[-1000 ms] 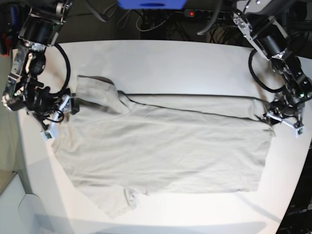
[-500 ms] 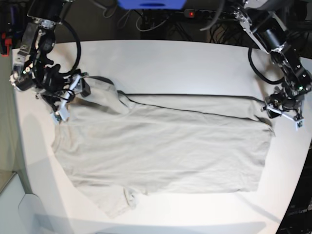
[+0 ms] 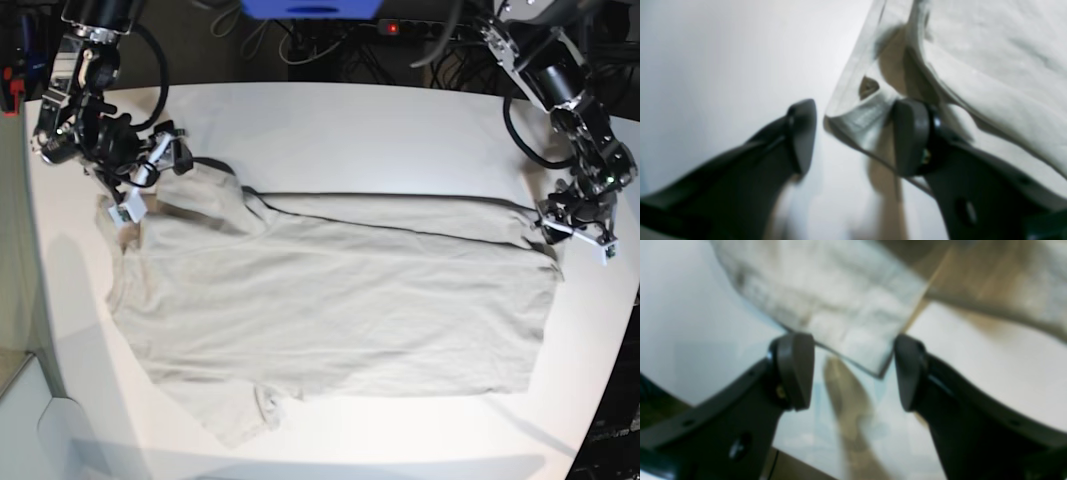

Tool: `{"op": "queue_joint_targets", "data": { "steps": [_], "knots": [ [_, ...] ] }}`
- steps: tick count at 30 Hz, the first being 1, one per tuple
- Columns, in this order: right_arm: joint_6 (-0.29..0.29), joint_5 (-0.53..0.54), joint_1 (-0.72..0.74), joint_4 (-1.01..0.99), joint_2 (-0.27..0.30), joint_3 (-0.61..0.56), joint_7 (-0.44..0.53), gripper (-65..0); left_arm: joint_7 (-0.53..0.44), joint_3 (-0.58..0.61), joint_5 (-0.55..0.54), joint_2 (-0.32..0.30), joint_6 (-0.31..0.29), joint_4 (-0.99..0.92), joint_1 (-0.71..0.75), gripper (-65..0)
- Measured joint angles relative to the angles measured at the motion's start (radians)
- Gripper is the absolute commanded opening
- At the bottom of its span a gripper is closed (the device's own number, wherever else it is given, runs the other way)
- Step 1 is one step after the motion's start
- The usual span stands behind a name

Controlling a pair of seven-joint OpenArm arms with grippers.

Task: Layout the t-shirt on the table in an organized manner, then fold the t-shirt properly
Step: 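Pull the folded edge with both grippers to straighten the fold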

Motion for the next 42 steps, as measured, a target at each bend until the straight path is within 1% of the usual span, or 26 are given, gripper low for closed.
{"op": "queue_joint_targets", "data": {
  "steps": [5, 7, 9, 11, 14, 16, 18, 20, 22, 23, 24, 28, 30, 36, 39, 42],
  "knots": [
    [0.0, 0.0, -0.016, -0.002, -0.001, 0.0, 0.033, -26.7, -0.002, 0.0, 0.0, 0.0, 0.0, -0.001, 0.002, -50.5],
    [0.0, 0.006, -0.02, -0.002, -0.002, 0.0, 0.032, -27.3, -0.002, 0.0, 0.0, 0.0, 0.0, -0.003, 0.002, -57.2],
    [0.0, 0.006, -0.02, -0.002, -0.004, 0.0, 0.033, -29.3, 0.002, 0.0, -0.004, 0.0, 0.0, -0.003, 0.002, -61.4],
    [-0.001, 0.006, -0.02, -0.002, -0.011, 0.0, 0.034, -31.4, 0.002, 0.0, -0.004, 0.001, 0.001, -0.003, 0.002, -63.3],
    [0.0, 0.006, -0.02, -0.002, -0.014, -0.003, 0.036, -34.0, 0.002, 0.0, -0.007, 0.003, 0.001, -0.003, 0.002, -64.6],
    [-0.001, 0.006, -0.02, -0.002, -0.013, -0.023, 0.036, -37.0, 0.001, 0.0, -0.007, 0.003, 0.001, -0.003, 0.002, -64.7],
    [-0.001, 0.006, -0.02, -0.002, -0.014, -0.049, 0.037, -42.9, 0.002, 0.0, -0.007, 0.003, 0.001, -0.003, 0.002, -64.7],
    [0.0, 0.006, -0.02, -0.002, -0.014, -0.063, 0.032, -50.6, 0.002, 0.0, -0.008, 0.003, 0.001, -0.002, 0.002, -64.7],
    [0.0, 0.006, -0.021, -0.002, -0.014, -0.074, 0.028, -59.8, 0.0, 0.002, -0.008, 0.003, 0.001, 0.005, 0.012, -64.7],
    [0.0, 0.005, -0.021, -0.002, -0.014, -0.074, 0.026, -63.3, -0.008, 0.002, -0.015, 0.005, 0.001, 0.008, 0.019, -64.7],
    [0.0, 0.005, -0.02, -0.002, -0.016, -0.074, 0.02, -65.0, -0.014, 0.002, -0.017, 0.006, 0.001, 0.01, 0.024, -64.7],
    [0.0, 0.003, -0.02, -0.001, -0.016, -0.068, 0.02, -65.0, -0.018, 0.0, -0.025, 0.005, 0.001, 0.011, 0.034, -64.7],
    [0.002, -0.014, -0.023, 0.028, -0.017, -0.068, 0.002, -65.0, -0.021, 0.0, -0.028, 0.004, 0.0, 0.012, 0.036, -64.7],
    [0.002, -0.005, -0.013, 0.238, -0.016, -0.072, -0.014, -65.0, -0.029, 0.0, -0.039, 0.003, -0.004, 0.015, 0.052, -64.7],
    [0.002, -0.011, 0.055, 0.259, -0.017, -0.072, -0.093, -65.0, -0.029, 0.0, -0.039, 0.003, -0.008, 0.016, 0.054, -64.7],
    [0.001, -0.008, 0.15, 0.254, -0.016, -0.072, -0.118, -65.0, -0.029, 0.0, -0.031, 0.002, -0.01, 0.017, 0.054, -64.7]
  ]
}}
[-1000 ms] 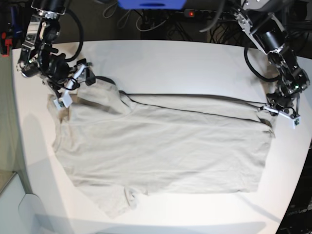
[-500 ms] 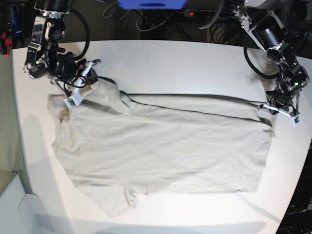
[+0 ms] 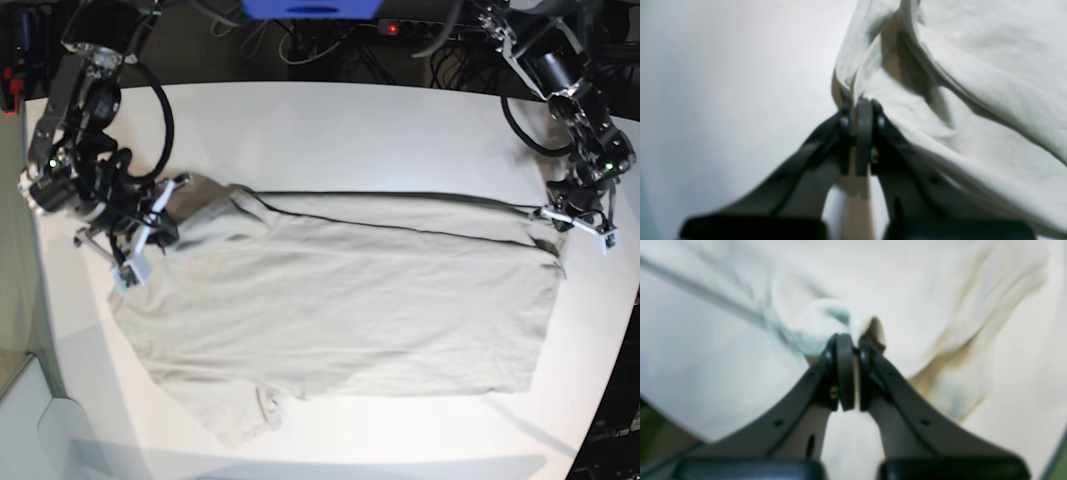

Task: Layout the t-shirt on the table in an organized manner, then fold the t-shirt properly
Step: 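Pull the folded edge with both grippers to straighten the fold, then drag the folded shirt with both grippers away from the hem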

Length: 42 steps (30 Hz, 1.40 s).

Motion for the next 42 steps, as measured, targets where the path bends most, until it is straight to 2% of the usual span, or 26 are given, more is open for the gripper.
{"op": "queue_joint_targets", "data": {
  "steps": [6, 11, 16, 20, 23, 28, 30, 33, 37, 42],
  "knots": [
    [0.0, 0.0, 0.204, -0.136, 0.003, -0.002, -0.046, -65.0, -0.011, 0.003, -0.012, -0.006, -0.005, 0.001, 0.016, -64.7],
    [0.001, -0.001, 0.344, -0.308, 0.006, -0.002, -0.034, -64.9, -0.014, 0.002, -0.009, -0.005, -0.005, 0.003, 0.019, -64.7],
    [0.001, -0.002, 0.424, -0.433, 0.005, -0.002, -0.033, -64.6, -0.014, 0.002, -0.008, -0.006, -0.005, 0.003, 0.02, -64.7],
    [0.001, -0.005, 0.431, -0.496, 0.005, -0.002, -0.018, -63.6, -0.014, 0.002, -0.007, -0.006, -0.005, 0.003, 0.02, -64.7],
    [0.001, -0.004, 0.418, -0.536, 0.005, -0.002, 0.015, -54.7, -0.014, 0.002, -0.007, -0.006, -0.005, 0.003, 0.02, -64.7],
    [0.001, -0.005, 0.382, -0.55, 0.027, -0.002, 0.01, -30.0, -0.014, 0.002, -0.007, -0.006, -0.005, 0.003, 0.02, -64.7],
    [0.001, -0.002, 0.367, -0.55, 0.045, -0.004, 0.01, -23.3, -0.014, 0.002, -0.007, -0.006, -0.005, 0.003, 0.02, -64.7],
    [0.001, -0.001, 0.342, -0.547, 0.087, 0.01, 0.019, -22.3, -0.014, 0.002, -0.008, -0.006, -0.006, 0.003, 0.02, -64.7],
    [0.001, -0.004, 0.264, -0.547, 0.139, 0.084, 0.017, -22.3, -0.014, 0.002, -0.006, -0.006, -0.005, 0.003, 0.02, -64.7],
    [0.001, -0.001, 0.183, -0.547, 0.167, 0.152, 0.035, -22.3, -0.014, 0.003, -0.007, -0.008, -0.005, 0.003, 0.021, -64.7]
  ]
}}
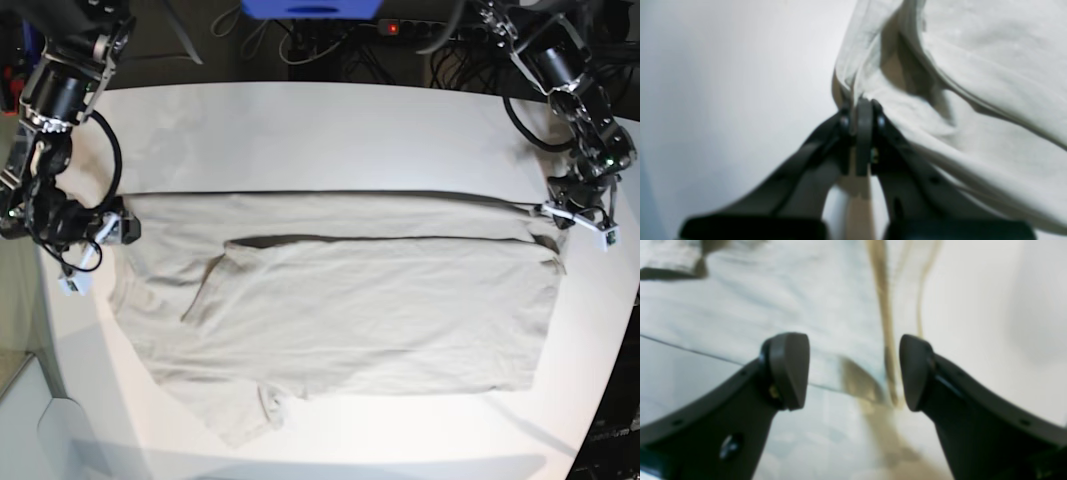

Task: Layout the t-shirt on the table in an organized manner, then fold the t-shirt properly
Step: 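Drag the folded shirt with both grippers away from the hem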

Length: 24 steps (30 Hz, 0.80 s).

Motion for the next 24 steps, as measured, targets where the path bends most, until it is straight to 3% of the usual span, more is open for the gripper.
{"op": "queue_joint_targets", "data": {
  "steps": [10, 13, 17, 24],
  "knots": [
    [-0.002, 0.007, -0.14, 0.003, 0.004, 0.012, 0.176, -24.5, 0.0, 0.0, 0.0, 0.0, 0.0, 0.0, 0.0, -64.7],
    [-0.002, 0.006, -0.147, 0.005, 0.004, 0.012, 0.179, -37.7, 0.0, 0.0, 0.0, 0.0, 0.0, 0.0, 0.0, -64.7],
    [-0.002, 0.007, -0.15, 0.003, 0.002, 0.01, 0.162, -64.7, 0.005, 0.0, 0.0, 0.0, 0.0, 0.0, 0.0, -64.7],
    [0.0, 0.014, -0.197, 0.041, 0.019, 0.008, 0.16, -65.0, 0.193, 0.0, 0.005, -0.016, -0.003, 0.083, 0.008, -64.7]
  ]
}}
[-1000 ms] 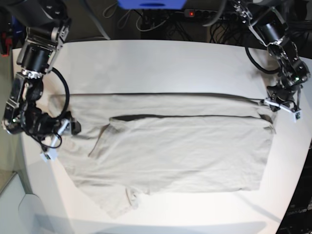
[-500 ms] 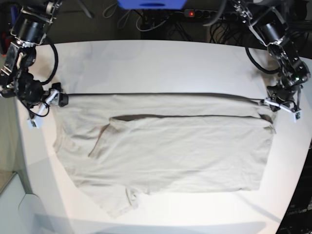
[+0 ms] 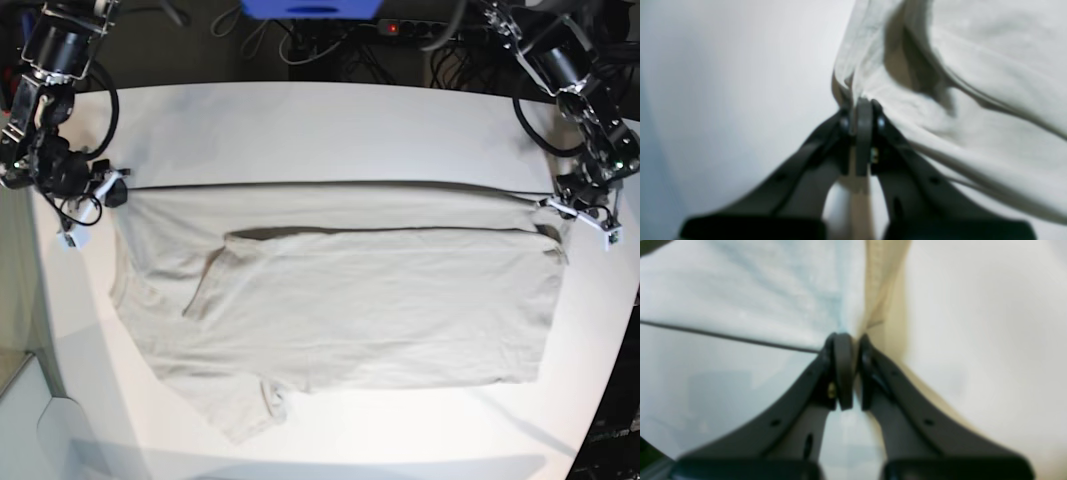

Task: Layout the t-shirt on the table in an organized manner, then fold the t-shirt properly
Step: 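Drag the folded shirt with both grippers away from the hem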

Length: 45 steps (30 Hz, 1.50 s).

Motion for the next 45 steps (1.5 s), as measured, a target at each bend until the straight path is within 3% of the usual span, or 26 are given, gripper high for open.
{"op": "queue_joint_targets", "data": {
  "steps": [7, 12, 17, 34, 37, 39, 43, 45],
  "knots": [
    [0.0, 0.005, -0.159, 0.268, 0.008, -0.001, -0.004, -65.0, 0.205, 0.001, 0.026, 0.014, 0.004, 0.216, 0.124, -64.7],
    [0.001, 0.0, -0.292, 0.332, 0.005, -0.001, -0.009, -65.0, 0.25, 0.002, 0.018, 0.028, 0.004, 0.369, 0.224, -64.7],
    [0.001, -0.008, -0.373, 0.357, -0.004, 0.003, 0.004, -65.0, 0.256, 0.002, 0.032, 0.064, 0.004, 0.443, 0.295, -64.7],
    [0.0, -0.014, -0.428, 0.375, -0.053, 0.004, 0.006, -64.4, 0.241, 0.002, 0.032, 0.063, 0.004, 0.446, 0.311, -64.5],
    [0.0, -0.006, -0.45, 0.376, -0.053, 0.004, 0.008, -56.9, 0.245, 0.002, 0.033, 0.063, 0.004, 0.446, 0.31, -64.0],
    [0.0, -0.006, -0.455, 0.377, -0.052, 0.005, 0.011, -48.6, 0.245, 0.002, 0.033, 0.062, 0.005, 0.446, 0.315, -59.0],
    [-0.002, 0.008, -0.483, 0.383, -0.05, 0.007, 0.03, -31.9, 0.245, 0.0, 0.032, 0.061, 0.005, 0.451, 0.349, -38.8],
    [-0.002, 0.01, -0.482, 0.384, -0.051, 0.02, 0.026, -27.0, 0.245, -0.005, 0.032, 0.06, 0.004, 0.452, 0.364, -31.5]
  ]
}}
